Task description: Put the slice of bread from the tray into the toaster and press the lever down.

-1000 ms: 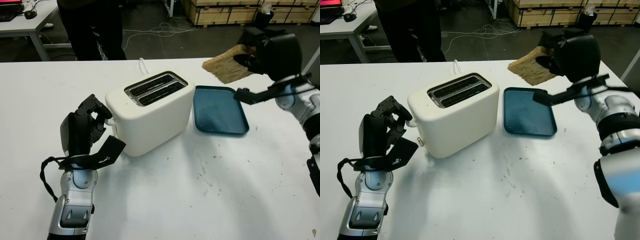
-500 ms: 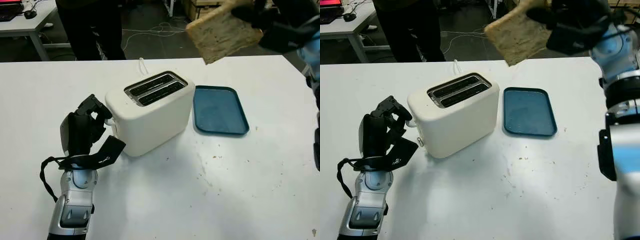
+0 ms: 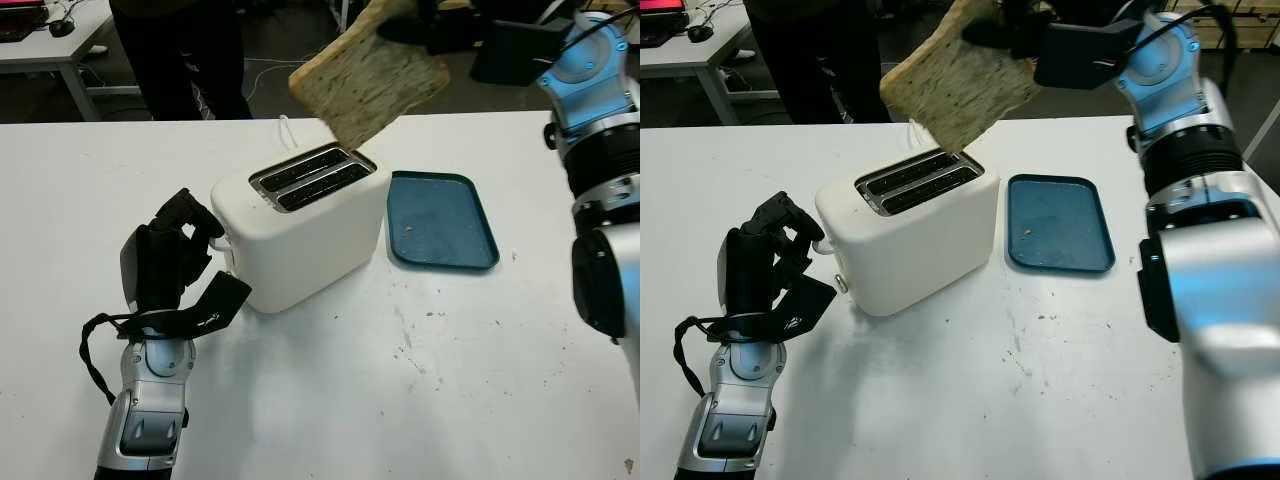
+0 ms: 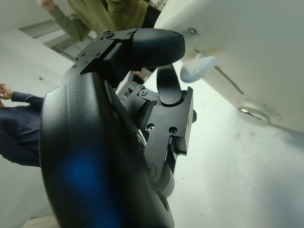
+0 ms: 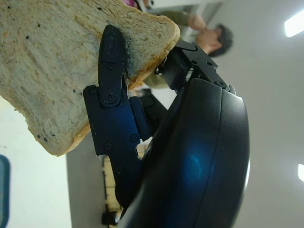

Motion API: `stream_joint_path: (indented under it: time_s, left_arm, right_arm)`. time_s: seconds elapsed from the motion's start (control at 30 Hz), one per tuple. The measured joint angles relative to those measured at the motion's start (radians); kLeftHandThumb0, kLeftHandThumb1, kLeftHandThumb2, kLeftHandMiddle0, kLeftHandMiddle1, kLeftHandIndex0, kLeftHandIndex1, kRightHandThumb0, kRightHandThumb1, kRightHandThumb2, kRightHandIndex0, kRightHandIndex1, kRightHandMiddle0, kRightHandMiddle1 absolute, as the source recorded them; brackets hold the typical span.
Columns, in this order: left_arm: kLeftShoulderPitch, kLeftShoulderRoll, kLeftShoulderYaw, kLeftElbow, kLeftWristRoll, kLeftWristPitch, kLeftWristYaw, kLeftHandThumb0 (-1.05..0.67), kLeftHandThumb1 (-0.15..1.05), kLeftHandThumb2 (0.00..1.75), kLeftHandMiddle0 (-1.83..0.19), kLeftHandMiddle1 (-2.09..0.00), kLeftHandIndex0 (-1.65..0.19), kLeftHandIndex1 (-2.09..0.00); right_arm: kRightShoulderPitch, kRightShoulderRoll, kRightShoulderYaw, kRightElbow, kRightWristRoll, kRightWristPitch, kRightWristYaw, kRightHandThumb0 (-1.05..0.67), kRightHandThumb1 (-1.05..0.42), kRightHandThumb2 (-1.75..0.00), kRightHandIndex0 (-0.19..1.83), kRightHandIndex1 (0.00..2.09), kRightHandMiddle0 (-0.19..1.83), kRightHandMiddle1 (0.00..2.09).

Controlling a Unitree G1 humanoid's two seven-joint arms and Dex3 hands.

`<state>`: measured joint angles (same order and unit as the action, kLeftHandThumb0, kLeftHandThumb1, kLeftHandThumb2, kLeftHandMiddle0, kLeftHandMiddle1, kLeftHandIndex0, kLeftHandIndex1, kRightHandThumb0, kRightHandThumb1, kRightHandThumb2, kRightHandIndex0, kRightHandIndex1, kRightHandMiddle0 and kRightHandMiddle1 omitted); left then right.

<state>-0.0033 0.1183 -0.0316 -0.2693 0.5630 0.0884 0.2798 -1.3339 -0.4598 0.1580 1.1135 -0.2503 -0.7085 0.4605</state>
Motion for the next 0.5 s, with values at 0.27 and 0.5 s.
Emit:
stream_joint_path:
  time_s: [0.27, 0.5]
  left_arm:
    - [0.0, 0.0, 0.0, 0.0, -0.002, 0.0, 0.001, -0.02, 0.92, 0.45, -0.95, -1.75, -0.66, -1.75]
    - [0.0, 0.0, 0.0, 0.0, -0.003, 0.0, 0.001, -0.01, 0.92, 0.45, -0.94, -1.75, -0.66, -1.75]
  right_arm:
    - [0.0, 0.023, 0.046, 0.001, -0.034, 0.002, 0.035, -0.51, -0.92, -0.48, 1.07, 1.75, 0.77, 1.75]
    - [0.0, 0.021, 0.108, -0.004, -0.131, -0.008, 0.01, -0.49, -0.92, -0.5, 1.07, 1.75, 0.77, 1.75]
